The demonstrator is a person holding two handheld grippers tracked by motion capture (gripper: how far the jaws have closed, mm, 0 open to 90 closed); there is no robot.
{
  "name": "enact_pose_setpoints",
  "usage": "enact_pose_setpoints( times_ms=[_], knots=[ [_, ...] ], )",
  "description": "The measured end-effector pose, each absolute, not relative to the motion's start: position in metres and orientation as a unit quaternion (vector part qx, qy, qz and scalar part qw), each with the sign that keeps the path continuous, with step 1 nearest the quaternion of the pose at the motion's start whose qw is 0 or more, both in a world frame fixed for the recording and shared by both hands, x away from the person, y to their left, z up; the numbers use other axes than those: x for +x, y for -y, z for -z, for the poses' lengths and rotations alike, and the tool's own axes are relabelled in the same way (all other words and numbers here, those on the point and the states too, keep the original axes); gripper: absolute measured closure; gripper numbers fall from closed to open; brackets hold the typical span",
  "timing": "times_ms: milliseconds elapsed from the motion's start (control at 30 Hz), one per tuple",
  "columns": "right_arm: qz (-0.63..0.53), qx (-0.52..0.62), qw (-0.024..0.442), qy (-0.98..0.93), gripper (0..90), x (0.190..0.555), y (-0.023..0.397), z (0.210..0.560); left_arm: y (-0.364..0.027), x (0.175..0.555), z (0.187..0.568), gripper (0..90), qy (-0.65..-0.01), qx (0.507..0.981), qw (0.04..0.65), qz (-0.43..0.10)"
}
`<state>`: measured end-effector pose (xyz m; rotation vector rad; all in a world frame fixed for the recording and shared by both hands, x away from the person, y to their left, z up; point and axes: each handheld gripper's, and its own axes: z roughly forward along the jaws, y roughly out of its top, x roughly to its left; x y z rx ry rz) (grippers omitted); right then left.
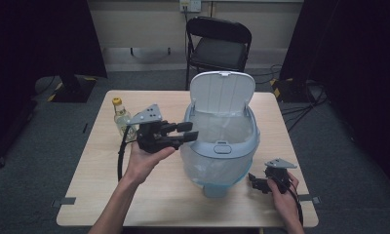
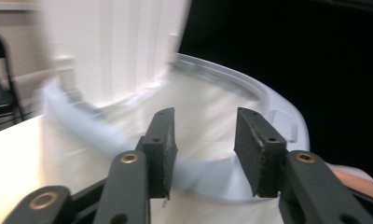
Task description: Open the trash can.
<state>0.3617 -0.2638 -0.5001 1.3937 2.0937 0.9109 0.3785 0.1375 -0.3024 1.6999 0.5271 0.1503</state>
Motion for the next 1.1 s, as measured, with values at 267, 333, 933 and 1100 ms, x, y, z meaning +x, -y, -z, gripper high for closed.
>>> enact_pose_setpoints(
  times_ms=[267,333,933,1100],
  knots=[
    [-0.331,0.507,0.232,-0.761,14.1,0.362,0.264,0.500,-0.180,0.388,0.317,51.7,-0.280,0.727,0.621,-0.089],
    [-0.331,0.507,0.232,-0.761,14.0,0.362,0.264,0.500,-0.184,0.389,0.325,50.4,-0.288,0.736,0.605,-0.095],
    [-0.329,0.510,0.231,-0.761,12.1,0.363,0.262,0.500,-0.207,0.435,0.422,44.4,-0.386,0.785,0.477,-0.089],
    [-0.329,0.509,0.231,-0.761,12.1,0.363,0.262,0.500,-0.211,0.446,0.443,45.8,-0.404,0.788,0.457,-0.086]
  ],
)
